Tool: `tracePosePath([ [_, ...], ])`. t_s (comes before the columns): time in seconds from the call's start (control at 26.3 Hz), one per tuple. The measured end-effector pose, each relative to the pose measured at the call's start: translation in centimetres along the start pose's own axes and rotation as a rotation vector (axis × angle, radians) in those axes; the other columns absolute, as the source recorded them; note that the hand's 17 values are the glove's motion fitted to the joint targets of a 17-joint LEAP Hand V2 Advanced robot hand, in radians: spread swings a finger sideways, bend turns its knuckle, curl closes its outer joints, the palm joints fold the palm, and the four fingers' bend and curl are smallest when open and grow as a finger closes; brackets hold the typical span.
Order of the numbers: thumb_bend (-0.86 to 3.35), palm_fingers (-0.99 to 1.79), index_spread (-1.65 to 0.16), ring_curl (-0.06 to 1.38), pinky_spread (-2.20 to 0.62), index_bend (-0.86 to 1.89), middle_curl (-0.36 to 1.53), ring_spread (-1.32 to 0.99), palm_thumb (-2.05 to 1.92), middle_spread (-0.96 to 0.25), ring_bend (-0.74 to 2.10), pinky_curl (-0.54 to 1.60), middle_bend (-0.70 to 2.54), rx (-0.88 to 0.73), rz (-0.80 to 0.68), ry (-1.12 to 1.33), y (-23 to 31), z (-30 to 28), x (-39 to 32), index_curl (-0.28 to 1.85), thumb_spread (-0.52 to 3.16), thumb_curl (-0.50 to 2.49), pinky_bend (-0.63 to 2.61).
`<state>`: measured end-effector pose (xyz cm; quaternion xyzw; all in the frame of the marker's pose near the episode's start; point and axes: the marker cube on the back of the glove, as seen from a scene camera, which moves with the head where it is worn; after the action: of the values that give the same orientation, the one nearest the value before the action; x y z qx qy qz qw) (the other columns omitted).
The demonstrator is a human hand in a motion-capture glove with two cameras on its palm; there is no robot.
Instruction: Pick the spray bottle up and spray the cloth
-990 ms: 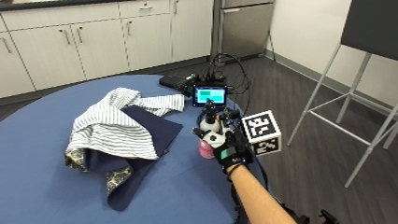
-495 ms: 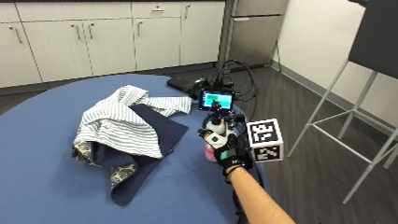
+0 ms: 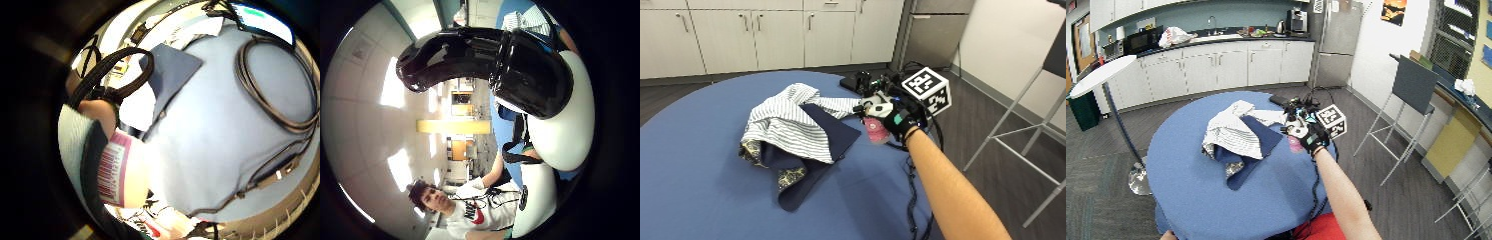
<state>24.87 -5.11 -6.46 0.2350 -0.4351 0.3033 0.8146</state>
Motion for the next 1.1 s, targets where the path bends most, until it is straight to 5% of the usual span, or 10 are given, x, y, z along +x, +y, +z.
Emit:
tracePosePath([
  [0.34,-0.03,1.11,-0.21,0.43,-0.06,0.09,0.46,-0.13,0.99,-0.12,0.59,0.37,0.37,-0.087,0.037,0.250,-1.6,-0.4,-7.8,0.22,0.72,0.52,0.34],
  [1.1,-0.03,1.12,-0.20,0.44,-0.10,0.09,0.48,-0.13,0.98,-0.12,0.61,0.39,0.37,-0.182,0.148,0.340,-1.5,1.4,-3.6,0.23,0.71,0.57,0.37],
])
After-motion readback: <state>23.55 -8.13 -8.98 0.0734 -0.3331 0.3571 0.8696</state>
